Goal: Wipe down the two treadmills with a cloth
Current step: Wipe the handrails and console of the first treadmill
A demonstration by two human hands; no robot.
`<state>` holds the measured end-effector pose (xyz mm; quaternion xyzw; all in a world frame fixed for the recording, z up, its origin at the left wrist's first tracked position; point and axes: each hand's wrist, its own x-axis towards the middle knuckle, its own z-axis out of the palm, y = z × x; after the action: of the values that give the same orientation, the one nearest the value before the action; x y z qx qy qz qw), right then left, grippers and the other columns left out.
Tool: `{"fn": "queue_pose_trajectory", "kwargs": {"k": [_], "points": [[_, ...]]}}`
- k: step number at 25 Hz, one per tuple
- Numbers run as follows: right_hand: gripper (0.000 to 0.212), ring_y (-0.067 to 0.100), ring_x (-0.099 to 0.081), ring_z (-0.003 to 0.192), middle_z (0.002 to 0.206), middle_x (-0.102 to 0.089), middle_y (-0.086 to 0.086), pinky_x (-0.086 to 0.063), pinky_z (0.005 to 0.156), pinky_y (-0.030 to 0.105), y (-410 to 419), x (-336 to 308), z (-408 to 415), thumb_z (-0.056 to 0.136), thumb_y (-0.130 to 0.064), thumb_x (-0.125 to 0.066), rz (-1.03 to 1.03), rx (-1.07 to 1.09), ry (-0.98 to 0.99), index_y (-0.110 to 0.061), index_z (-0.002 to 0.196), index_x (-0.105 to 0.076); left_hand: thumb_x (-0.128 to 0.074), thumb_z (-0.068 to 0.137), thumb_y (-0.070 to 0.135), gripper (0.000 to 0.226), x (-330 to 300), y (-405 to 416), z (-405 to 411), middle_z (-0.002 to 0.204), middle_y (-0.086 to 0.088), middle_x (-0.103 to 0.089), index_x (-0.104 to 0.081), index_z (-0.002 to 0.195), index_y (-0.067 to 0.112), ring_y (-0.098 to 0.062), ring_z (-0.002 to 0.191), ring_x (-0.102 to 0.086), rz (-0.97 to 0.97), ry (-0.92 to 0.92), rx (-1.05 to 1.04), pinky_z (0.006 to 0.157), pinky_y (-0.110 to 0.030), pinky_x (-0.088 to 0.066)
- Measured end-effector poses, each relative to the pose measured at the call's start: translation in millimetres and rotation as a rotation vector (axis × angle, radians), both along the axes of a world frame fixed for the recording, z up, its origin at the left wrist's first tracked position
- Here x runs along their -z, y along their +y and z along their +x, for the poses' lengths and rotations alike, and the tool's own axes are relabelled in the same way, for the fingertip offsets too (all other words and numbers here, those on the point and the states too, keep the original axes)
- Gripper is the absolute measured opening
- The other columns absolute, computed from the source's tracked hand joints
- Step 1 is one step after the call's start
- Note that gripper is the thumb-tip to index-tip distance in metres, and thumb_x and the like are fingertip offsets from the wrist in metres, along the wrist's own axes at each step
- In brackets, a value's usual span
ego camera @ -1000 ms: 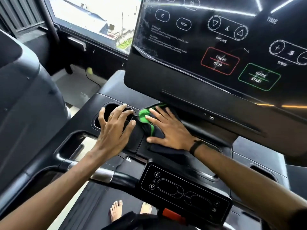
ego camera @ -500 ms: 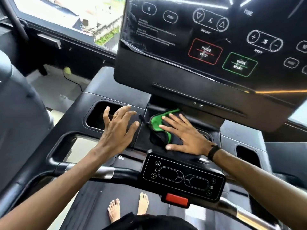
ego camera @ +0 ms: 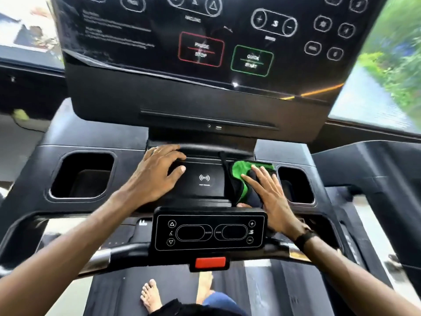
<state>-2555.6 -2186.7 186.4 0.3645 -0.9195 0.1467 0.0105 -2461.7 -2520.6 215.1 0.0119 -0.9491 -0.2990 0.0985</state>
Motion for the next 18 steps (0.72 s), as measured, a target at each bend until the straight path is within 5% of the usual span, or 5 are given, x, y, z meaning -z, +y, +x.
{"fn": "queue_pose_trajectory", "kwargs": {"k": [7, 14, 18], "points": [[0.109, 0.032, -0.019, 0.150, 0.163, -0.026, 0.007, -0.013, 0.120, 0.055, -37, -12, -63, 0.069, -0.091, -0.025, 0.099, 0.411, -0.018, -0.020, 0.151, -0.037, -0.063, 0.090, 0.041, 0.042, -10, 49, -49, 0.150, 0.004, -0.047, -0.062, 0.129, 0.025, -0.018, 0.139, -0.041, -0.141, -0.088, 0.194, 0.116, -0.037, -0.022], [0.082, 0.035, -0.022, 0.150, 0.160, -0.032, 0.004, -0.013, 0.120, 0.058, 18, 11, -44, 0.084, -0.077, -0.039, -0.090, 0.025, 0.048, -0.026, 0.147, -0.046, -0.040, 0.079, 0.064, 0.072, -18, 117, -99, 0.139, -0.003, -0.060, -0.069, 0.124, 0.017, -0.023, 0.126, -0.059, -0.459, -0.175, 0.303, 0.107, -0.041, -0.043], [0.070, 0.034, -0.035, 0.141, 0.149, -0.047, 0.004, -0.020, 0.117, 0.057, 7, 10, -99, 0.084, -0.069, -0.048, -0.153, 0.021, 0.065, -0.022, 0.136, -0.053, -0.028, 0.079, 0.073, 0.088, -25, 163, -107, 0.148, -0.006, -0.051, -0.055, 0.140, 0.016, -0.026, 0.133, -0.052, -0.452, -0.272, 0.013, 0.108, -0.043, -0.042]]}}
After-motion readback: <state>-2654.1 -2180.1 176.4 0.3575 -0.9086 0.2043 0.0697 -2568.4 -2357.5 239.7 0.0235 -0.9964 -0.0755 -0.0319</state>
